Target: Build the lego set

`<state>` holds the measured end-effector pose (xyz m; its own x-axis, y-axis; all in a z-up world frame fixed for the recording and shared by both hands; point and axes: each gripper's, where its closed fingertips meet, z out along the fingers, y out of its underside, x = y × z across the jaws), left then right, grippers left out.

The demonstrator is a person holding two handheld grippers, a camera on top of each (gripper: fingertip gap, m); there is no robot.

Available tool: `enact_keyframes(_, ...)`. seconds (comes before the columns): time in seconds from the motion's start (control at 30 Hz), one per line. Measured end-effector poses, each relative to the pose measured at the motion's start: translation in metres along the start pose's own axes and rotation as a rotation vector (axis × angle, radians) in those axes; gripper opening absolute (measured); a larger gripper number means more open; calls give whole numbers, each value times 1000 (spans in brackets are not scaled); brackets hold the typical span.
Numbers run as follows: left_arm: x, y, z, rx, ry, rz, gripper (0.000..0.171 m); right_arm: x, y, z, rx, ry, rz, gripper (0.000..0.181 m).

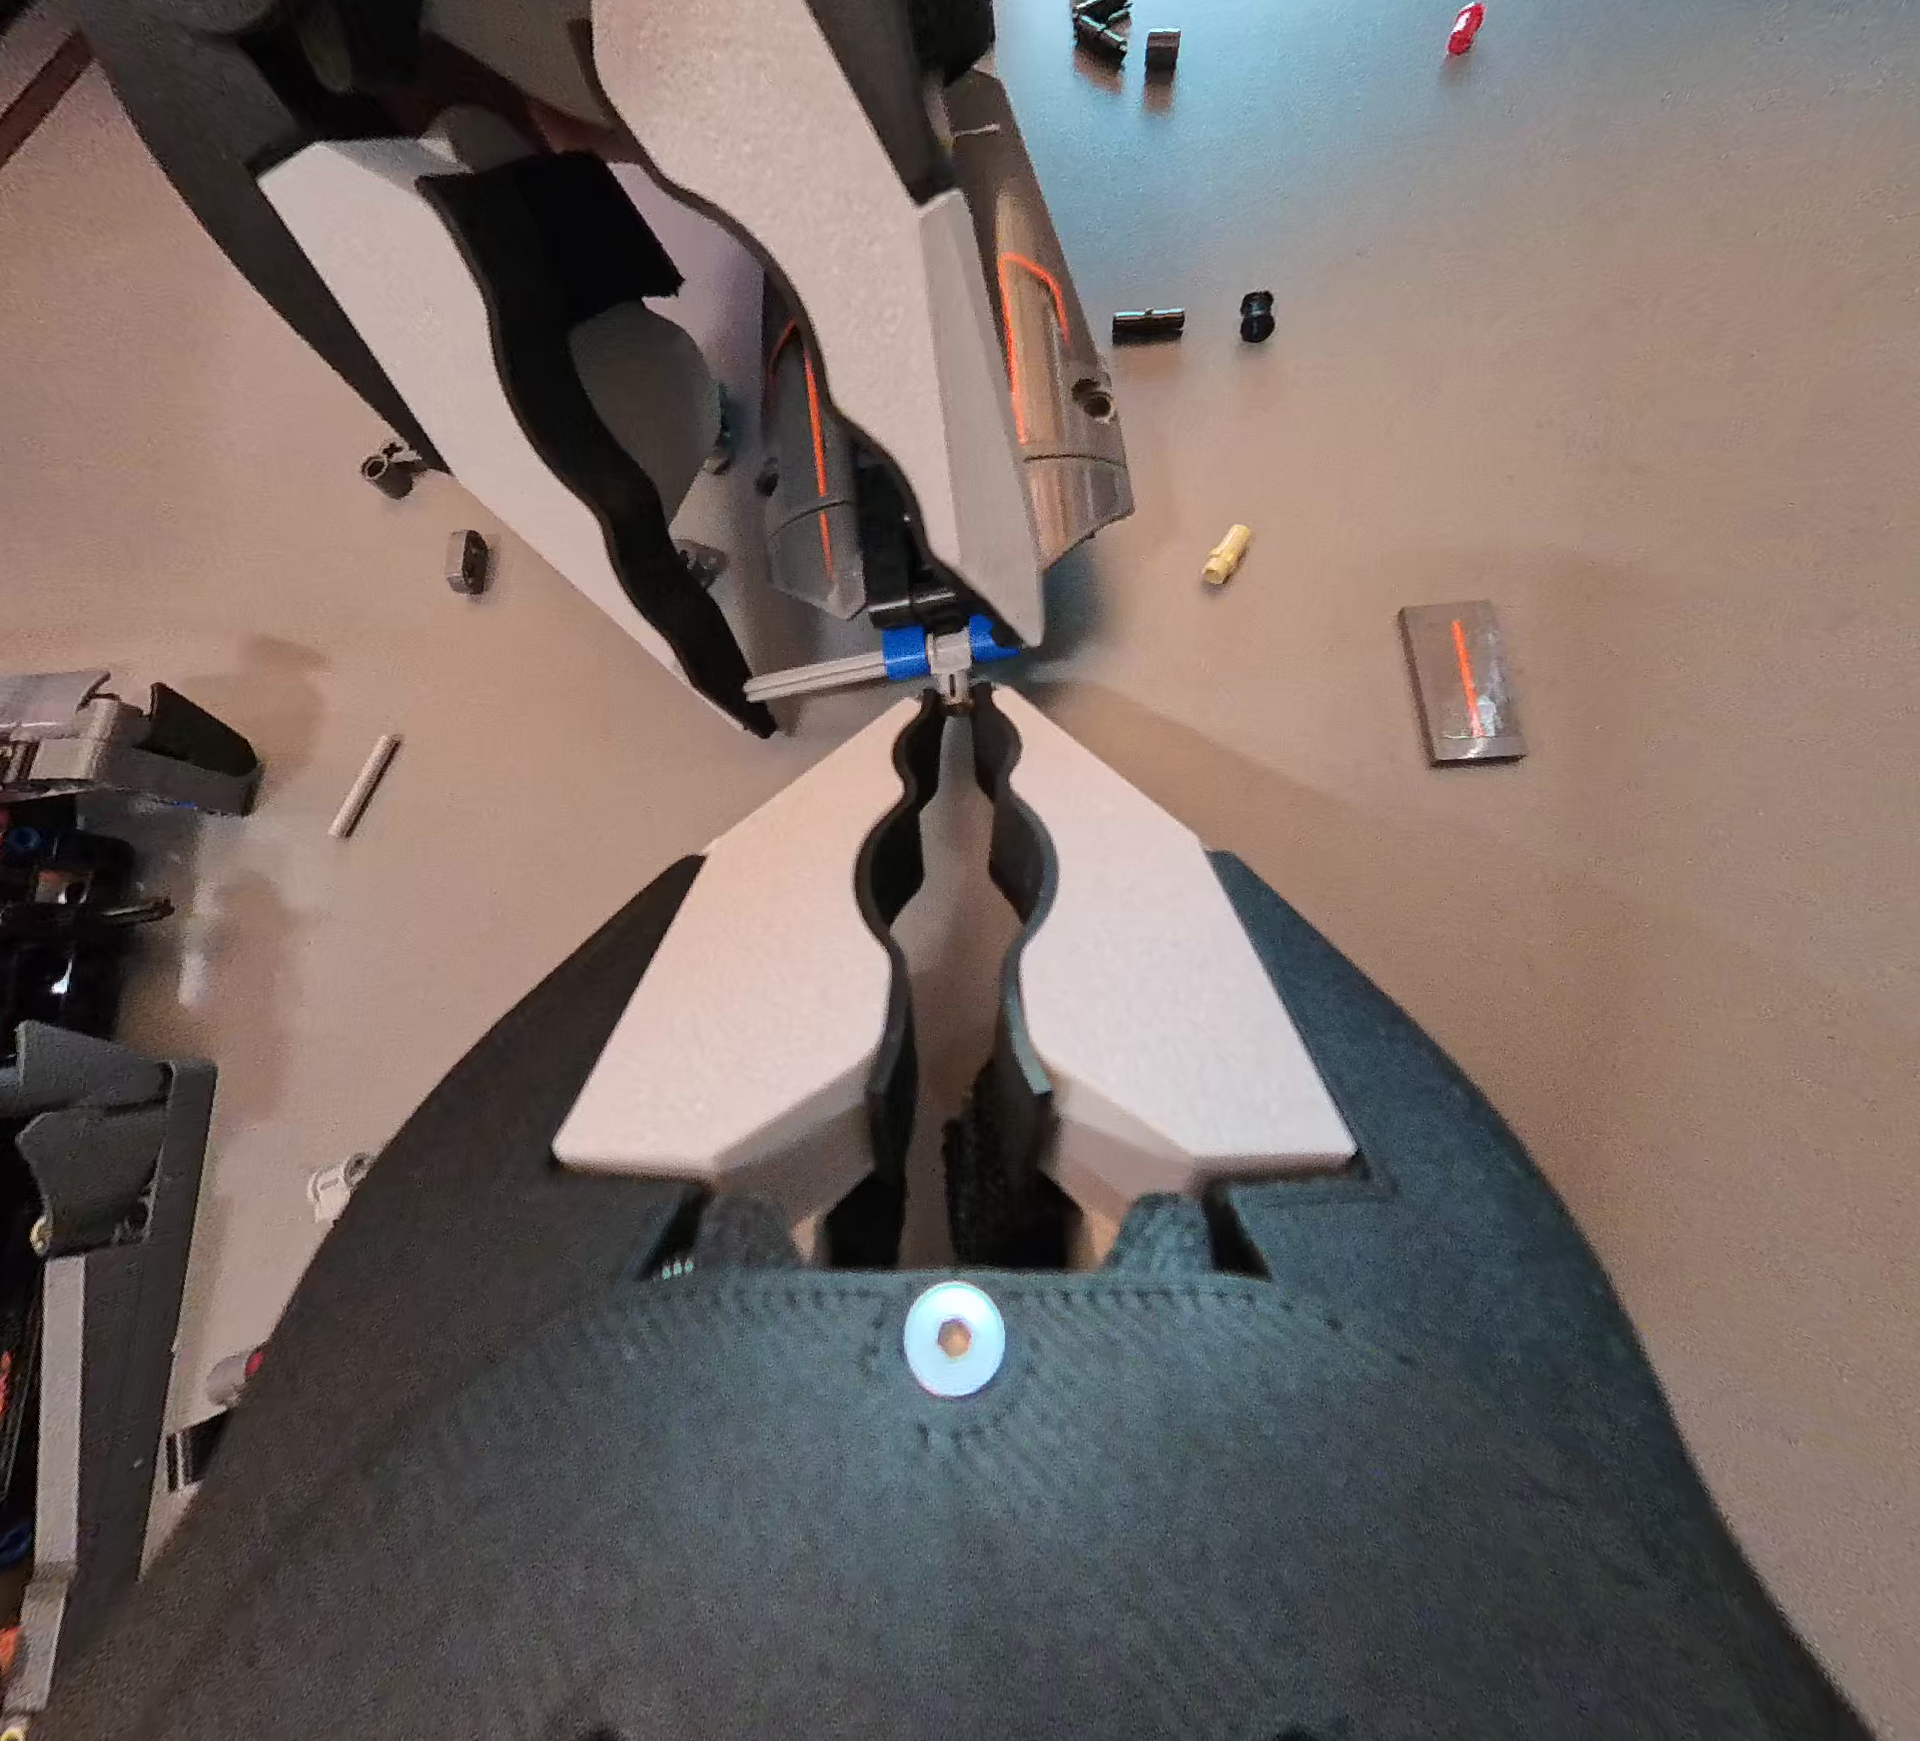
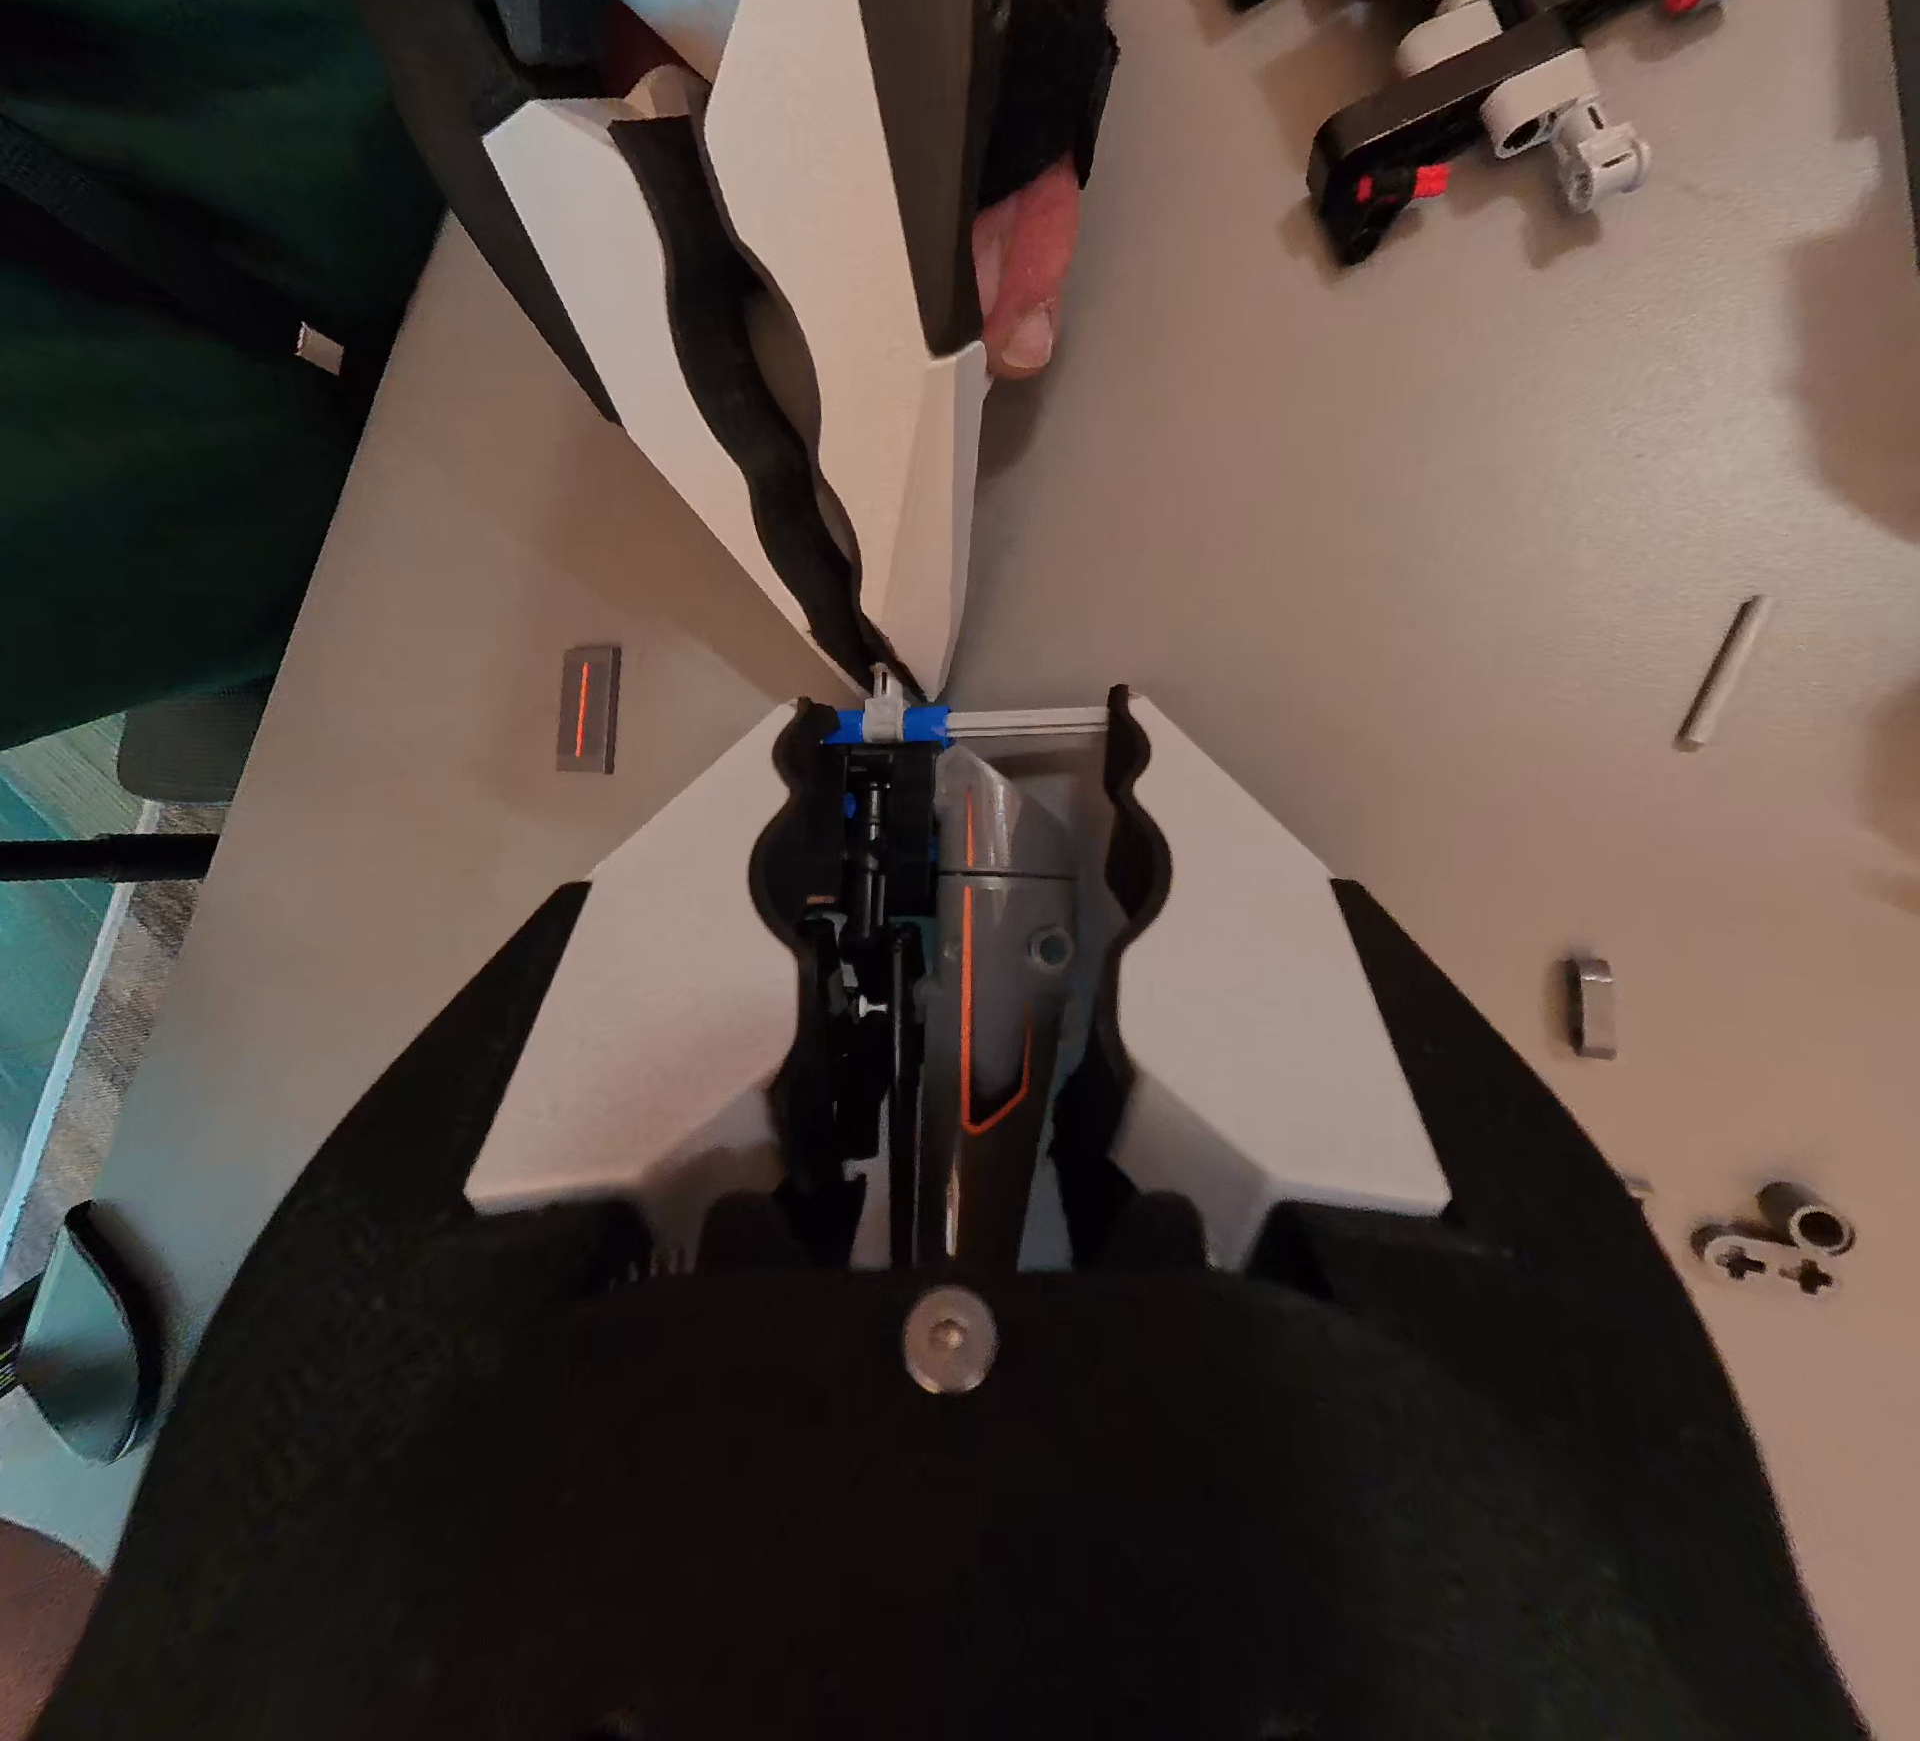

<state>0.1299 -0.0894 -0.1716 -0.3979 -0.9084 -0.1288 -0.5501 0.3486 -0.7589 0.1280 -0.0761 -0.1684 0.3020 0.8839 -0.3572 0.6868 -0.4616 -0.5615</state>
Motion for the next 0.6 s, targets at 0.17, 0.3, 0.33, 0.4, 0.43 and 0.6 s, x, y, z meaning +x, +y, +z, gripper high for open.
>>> enact_keyframes(0.17, 1, -1, 1, 1, -3, 10, 4, 2, 0, -1, 10, 22, -13, 45)
enact_keyframes(0.3, 2, -1, 1, 2, 0, 10, 4, 2, -1, -1, 20, 28, -16, 44)
enact_keyframes(0.33, 2, -2, 1, 3, 1, 11, 4, 2, -1, -1, 22, 30, -19, 43)
enact_keyframes(0.4, 2, -2, 1, 3, -2, 14, 4, 2, -1, -2, 23, 28, -18, 43)
enact_keyframes(0.43, 2, -2, 1, 1, 0, 14, 4, 2, -1, -1, 21, 14, 1, 44)
enact_keyframes(0.6, 2, -3, 1, 11, 0, 17, 5, 0, -6, -7, 62, -35, 71, 56)
